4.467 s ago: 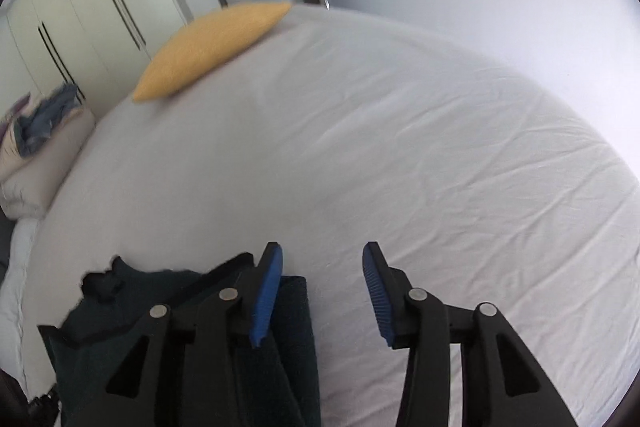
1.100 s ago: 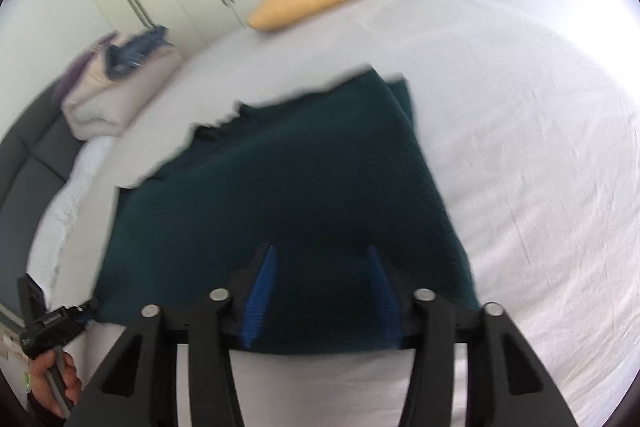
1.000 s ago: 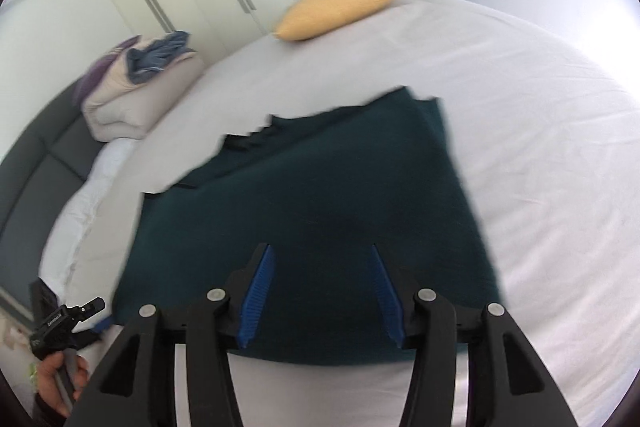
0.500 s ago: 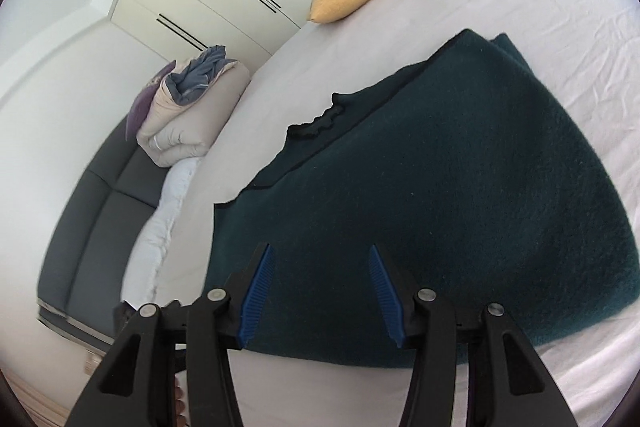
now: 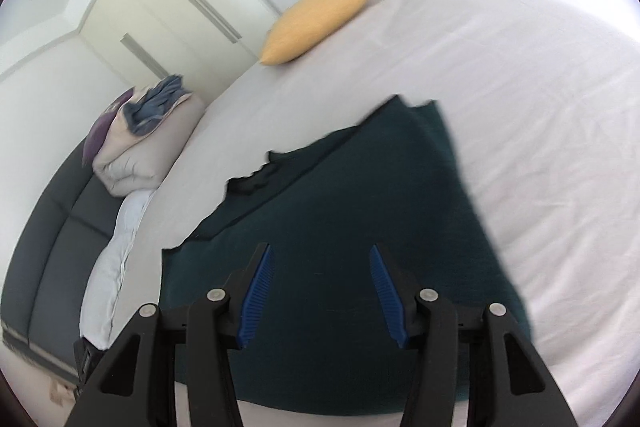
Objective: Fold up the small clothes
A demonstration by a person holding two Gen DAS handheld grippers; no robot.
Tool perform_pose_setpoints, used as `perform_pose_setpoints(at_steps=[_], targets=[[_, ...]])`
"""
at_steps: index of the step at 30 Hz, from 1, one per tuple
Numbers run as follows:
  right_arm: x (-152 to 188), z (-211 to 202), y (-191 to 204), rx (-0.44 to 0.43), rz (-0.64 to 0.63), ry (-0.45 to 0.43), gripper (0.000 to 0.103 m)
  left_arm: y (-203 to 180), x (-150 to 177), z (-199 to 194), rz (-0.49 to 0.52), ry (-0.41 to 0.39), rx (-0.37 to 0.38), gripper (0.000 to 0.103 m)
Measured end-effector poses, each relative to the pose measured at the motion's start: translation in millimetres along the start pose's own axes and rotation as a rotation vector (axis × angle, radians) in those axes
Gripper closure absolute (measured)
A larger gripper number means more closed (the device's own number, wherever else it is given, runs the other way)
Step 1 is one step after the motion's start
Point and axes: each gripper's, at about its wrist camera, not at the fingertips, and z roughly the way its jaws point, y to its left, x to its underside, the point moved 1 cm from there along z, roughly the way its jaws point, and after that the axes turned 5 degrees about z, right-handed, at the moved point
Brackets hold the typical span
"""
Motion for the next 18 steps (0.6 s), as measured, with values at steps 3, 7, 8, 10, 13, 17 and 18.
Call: perform_pose_setpoints(at_steps=[3,7,8,10,13,17,18], targets=[[5.2,6.4,10.2,-0.096,-0.015,0.041,0.049,-3.7,3.8,-2.2,0.015,-0.008,-0.001,0.002],[14.7,22.8,30.7,-0.178,-0.023,0.085,0.049,-3.3,6.2,-2.8,0.026,-0.011,0.006,0.002],[17.7,29.5,36.3,-0.196,-0.021,0.100,0.049,-1.8,5.9,-2.7,0.014,-0.014,0.014,0.002],[22.8,37.7,44.0,-0.224,-0.019,0.124,0.049,2.7,5.3,-2.3,-0.028,-0.025,0.034,0.002],[28.6,48.5,54.4,-0.255,-0.019,0.151,0.049,4.3,6.2,-2.4,-0.098,-0.050,0.056,0.002],[33.5,55.9,63.4,-0.274,-0.022,0.175,0.049,5.2,8.8,6.6,-0.226,-0.041,0.160,0.004],[34.0,57.1,65.6,-0.277,-0.024,0.180,0.049,6.8,9.4,7.9,-0.268,-0.048,0.202,0.006]])
